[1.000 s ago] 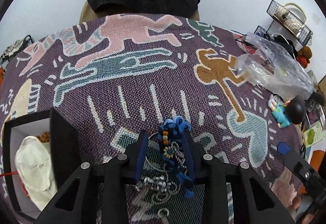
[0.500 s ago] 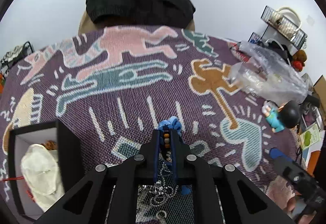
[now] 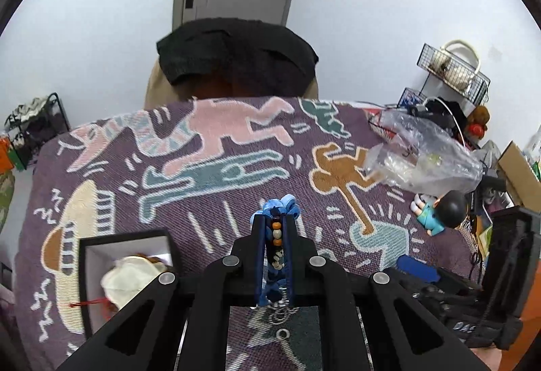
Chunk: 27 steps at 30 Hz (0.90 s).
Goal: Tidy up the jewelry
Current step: 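Carry the blue charm toward the box with left tool while right tool grasps the silver chain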
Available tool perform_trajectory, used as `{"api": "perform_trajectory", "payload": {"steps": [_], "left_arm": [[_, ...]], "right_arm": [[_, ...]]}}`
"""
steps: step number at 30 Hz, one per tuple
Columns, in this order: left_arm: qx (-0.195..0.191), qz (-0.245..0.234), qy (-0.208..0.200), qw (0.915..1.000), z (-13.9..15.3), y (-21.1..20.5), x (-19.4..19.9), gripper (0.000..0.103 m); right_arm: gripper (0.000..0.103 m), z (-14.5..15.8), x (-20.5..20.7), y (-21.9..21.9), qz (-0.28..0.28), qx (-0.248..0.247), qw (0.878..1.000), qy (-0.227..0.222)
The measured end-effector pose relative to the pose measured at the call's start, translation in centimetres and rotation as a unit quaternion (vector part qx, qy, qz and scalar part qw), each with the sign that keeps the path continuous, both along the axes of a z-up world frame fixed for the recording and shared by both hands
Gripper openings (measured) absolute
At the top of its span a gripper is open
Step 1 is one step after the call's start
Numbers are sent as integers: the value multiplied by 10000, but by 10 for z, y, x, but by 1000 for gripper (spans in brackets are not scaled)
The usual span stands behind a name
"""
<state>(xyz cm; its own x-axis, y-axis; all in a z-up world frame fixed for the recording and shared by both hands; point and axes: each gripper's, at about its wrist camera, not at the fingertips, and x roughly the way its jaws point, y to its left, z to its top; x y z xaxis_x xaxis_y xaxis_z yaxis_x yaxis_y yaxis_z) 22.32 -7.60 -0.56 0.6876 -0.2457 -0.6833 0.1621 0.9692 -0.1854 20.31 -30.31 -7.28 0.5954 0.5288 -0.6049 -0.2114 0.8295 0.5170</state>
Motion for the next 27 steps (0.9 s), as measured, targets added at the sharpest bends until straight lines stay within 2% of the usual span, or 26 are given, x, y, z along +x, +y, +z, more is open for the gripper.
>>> {"api": "perform_trajectory", "payload": {"steps": [4, 10, 17, 25, 27], "left_arm": [[-65, 137, -60, 9999, 5, 17, -4, 10], [-128, 297, -139, 9994, 10, 41, -12, 10], [-253, 405, -202, 9987, 12, 62, -20, 10], [-363, 479, -251, 9979, 13, 78, -26, 10], [-387, 488, -263, 9977, 13, 82, -26, 10]], "right_arm": [[74, 0, 9, 26, 300, -292, 9991, 48], [63, -5, 23, 58, 626, -673, 9956, 193], [44, -7, 31, 84, 848, -1012, 9908, 286], [43, -10, 42, 110, 989, -1490, 9833, 341], [38, -12, 47, 117, 1027, -1658, 9801, 361]]}}
